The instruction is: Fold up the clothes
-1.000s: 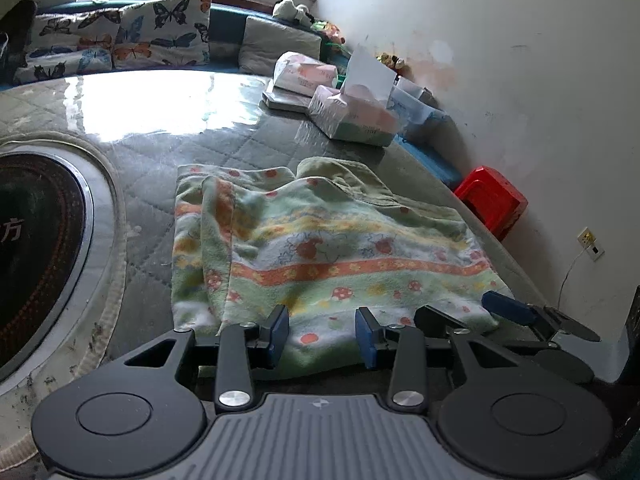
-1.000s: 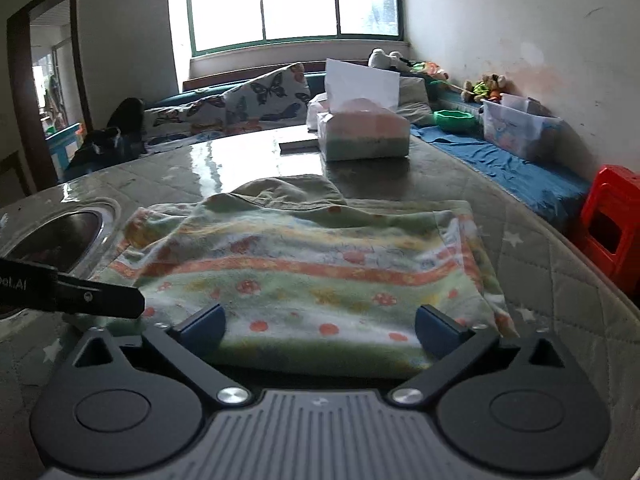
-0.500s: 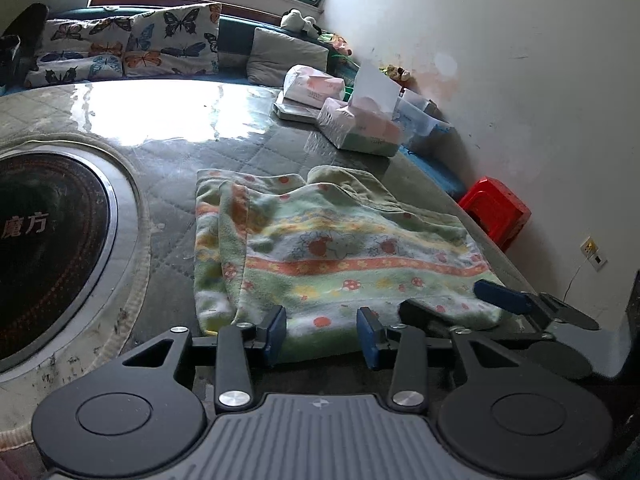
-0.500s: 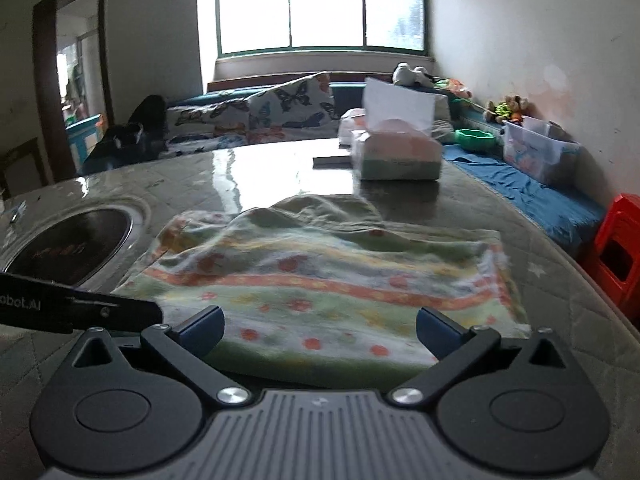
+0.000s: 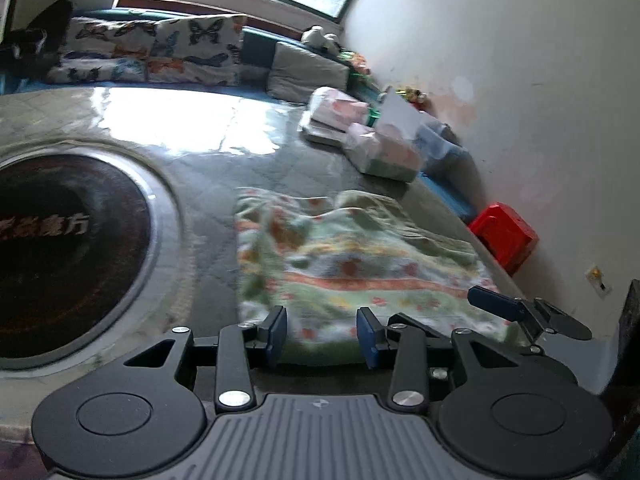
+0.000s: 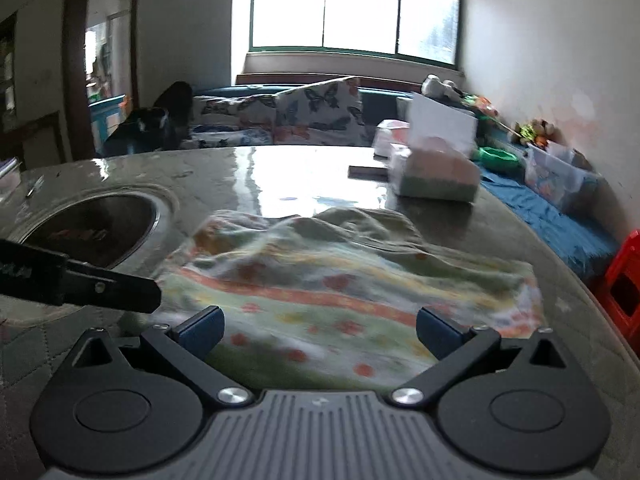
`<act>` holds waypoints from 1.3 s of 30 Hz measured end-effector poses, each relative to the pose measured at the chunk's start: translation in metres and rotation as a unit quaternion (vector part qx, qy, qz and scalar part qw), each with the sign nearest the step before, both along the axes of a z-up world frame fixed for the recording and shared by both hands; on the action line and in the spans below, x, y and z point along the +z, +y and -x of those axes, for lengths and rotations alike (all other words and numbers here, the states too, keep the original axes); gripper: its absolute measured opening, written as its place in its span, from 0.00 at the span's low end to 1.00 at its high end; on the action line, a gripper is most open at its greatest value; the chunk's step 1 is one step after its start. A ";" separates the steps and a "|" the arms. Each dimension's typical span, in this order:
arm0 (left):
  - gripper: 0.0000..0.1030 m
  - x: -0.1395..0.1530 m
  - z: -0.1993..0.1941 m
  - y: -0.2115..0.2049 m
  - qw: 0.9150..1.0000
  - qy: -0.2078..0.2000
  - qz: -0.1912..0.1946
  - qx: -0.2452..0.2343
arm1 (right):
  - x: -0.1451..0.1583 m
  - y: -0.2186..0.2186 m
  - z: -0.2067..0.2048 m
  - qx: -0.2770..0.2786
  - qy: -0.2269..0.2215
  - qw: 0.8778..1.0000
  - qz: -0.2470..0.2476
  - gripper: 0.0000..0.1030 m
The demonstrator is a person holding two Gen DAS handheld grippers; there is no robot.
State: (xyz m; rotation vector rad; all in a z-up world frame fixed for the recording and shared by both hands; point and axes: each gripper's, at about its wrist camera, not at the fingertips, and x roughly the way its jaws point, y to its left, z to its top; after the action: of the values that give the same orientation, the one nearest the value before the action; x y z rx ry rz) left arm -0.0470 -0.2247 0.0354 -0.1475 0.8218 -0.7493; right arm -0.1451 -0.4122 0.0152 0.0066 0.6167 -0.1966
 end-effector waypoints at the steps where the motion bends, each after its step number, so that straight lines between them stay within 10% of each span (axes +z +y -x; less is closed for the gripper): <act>1: 0.40 -0.001 -0.001 0.002 1.000 0.003 0.000 0.002 | -0.003 0.004 -0.003 0.005 0.007 1.000 0.005 1.00; 5: 0.41 -0.002 0.001 0.007 1.000 0.002 -0.005 0.004 | -0.012 0.012 -0.005 0.014 0.021 1.000 0.012 1.00; 23: 1.00 0.012 0.028 0.002 0.998 -0.050 -0.035 -0.015 | 0.001 -0.009 0.034 -0.086 0.013 0.996 -0.029 1.00; 39: 1.00 0.015 0.047 0.015 0.997 -0.070 -0.031 -0.020 | 0.002 0.000 0.050 -0.126 0.021 0.991 -0.048 1.00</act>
State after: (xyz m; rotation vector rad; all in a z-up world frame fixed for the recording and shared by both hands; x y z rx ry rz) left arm -0.0944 -0.2098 0.0500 -0.0233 0.7152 -0.7627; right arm -0.1951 -0.4121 0.0173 0.1739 0.6672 -0.4135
